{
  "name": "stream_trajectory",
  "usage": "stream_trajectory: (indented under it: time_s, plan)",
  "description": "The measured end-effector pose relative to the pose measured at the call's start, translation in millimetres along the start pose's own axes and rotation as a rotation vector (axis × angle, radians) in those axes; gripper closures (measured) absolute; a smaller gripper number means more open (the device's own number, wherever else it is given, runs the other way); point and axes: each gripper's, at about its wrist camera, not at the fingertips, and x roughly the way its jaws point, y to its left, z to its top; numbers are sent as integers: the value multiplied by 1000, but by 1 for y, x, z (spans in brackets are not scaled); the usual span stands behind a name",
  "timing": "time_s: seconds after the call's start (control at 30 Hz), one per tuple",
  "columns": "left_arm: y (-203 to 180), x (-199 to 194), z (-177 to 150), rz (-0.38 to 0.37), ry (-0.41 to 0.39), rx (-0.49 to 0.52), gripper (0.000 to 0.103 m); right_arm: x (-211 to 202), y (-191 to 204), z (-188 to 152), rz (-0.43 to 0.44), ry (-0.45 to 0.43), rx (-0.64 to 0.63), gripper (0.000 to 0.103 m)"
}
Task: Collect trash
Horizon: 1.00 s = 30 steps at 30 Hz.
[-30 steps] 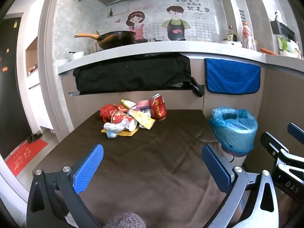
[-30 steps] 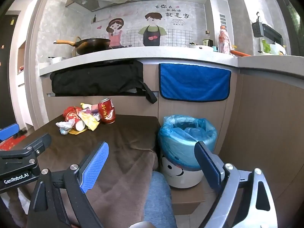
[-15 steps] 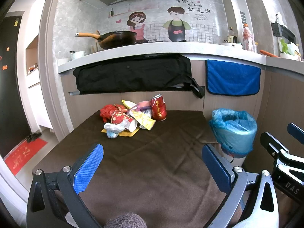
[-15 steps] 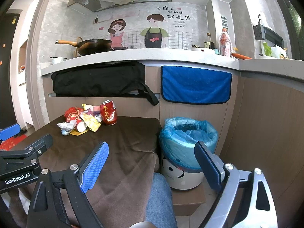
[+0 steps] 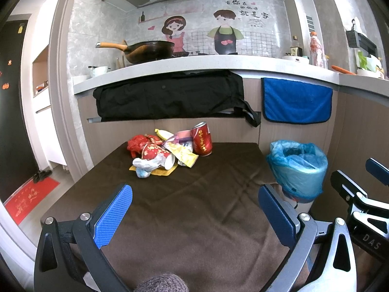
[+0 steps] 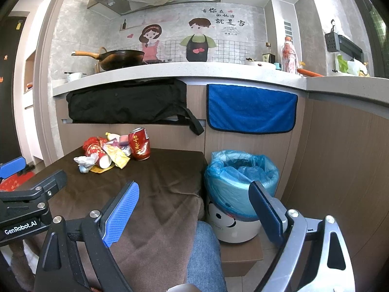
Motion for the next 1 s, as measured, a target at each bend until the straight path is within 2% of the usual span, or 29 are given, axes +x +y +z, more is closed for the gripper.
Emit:
stream_trajectory:
  time_s: [1.0]
  plan:
    - [2,-2,3,1,-3,-3,1,0,-2,4,-4,-9,8,13]
